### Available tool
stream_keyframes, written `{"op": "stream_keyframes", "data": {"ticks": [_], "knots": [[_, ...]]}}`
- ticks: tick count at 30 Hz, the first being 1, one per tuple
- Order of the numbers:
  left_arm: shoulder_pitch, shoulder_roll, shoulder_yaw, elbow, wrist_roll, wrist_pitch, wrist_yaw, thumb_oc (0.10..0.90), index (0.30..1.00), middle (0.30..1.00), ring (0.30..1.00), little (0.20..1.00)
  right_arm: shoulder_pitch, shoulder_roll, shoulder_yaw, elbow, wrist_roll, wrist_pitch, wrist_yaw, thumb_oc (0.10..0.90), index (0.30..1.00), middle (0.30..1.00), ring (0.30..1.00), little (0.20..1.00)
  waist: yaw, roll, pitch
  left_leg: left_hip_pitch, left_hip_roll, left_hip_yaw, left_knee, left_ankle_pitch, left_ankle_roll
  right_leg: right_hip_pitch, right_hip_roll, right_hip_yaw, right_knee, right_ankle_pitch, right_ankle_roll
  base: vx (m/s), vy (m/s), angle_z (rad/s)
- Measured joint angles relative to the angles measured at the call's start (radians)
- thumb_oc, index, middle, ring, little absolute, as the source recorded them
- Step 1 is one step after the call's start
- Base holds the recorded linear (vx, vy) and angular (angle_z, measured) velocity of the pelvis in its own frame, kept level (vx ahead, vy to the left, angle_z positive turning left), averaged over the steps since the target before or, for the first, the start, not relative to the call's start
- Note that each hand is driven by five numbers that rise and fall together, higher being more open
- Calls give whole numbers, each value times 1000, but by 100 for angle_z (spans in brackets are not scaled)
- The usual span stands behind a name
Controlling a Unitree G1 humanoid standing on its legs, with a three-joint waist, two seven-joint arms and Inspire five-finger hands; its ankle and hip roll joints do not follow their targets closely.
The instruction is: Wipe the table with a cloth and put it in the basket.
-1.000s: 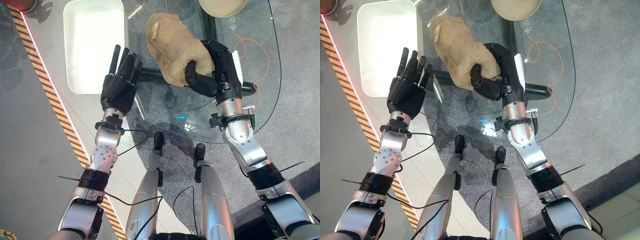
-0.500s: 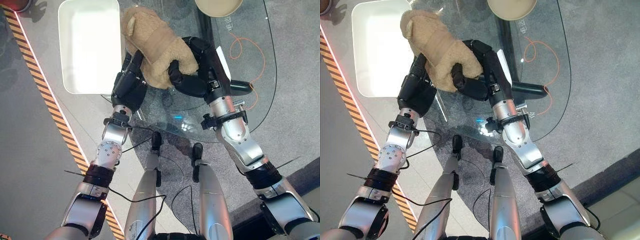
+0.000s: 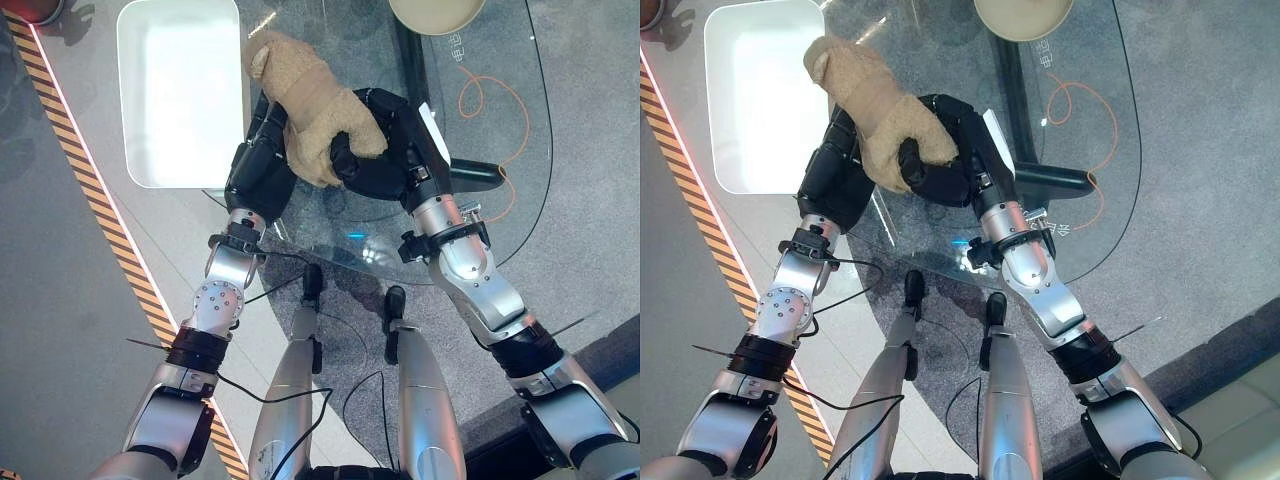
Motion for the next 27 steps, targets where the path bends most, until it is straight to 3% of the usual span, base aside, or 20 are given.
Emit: {"op": "stream_keyframes", "data": {"ticks": [6,19,27], "knots": [[0,0,-20,0,11,-51,-51,800,900,900,900,900,0,1,9,0,0,16,0,100,300,300,300,200,0,-2,0,0,0,0,0,0,0,0,-1,0,0,0,0,0,0,0],[-6,-1,-20,-1,15,-54,-79,800,900,900,900,900,5,50,4,2,83,24,-81,100,300,300,300,200,-6,-12,0,-1,0,0,0,0,0,0,-1,0,-1,0,0,0,0,0],[-10,-1,-19,-1,34,-50,-81,800,900,900,900,900,5,66,0,3,87,82,-115,100,300,300,300,200,-25,-12,0,-3,0,1,0,-1,1,0,-1,0,-6,2,1,0,0,0]]}}
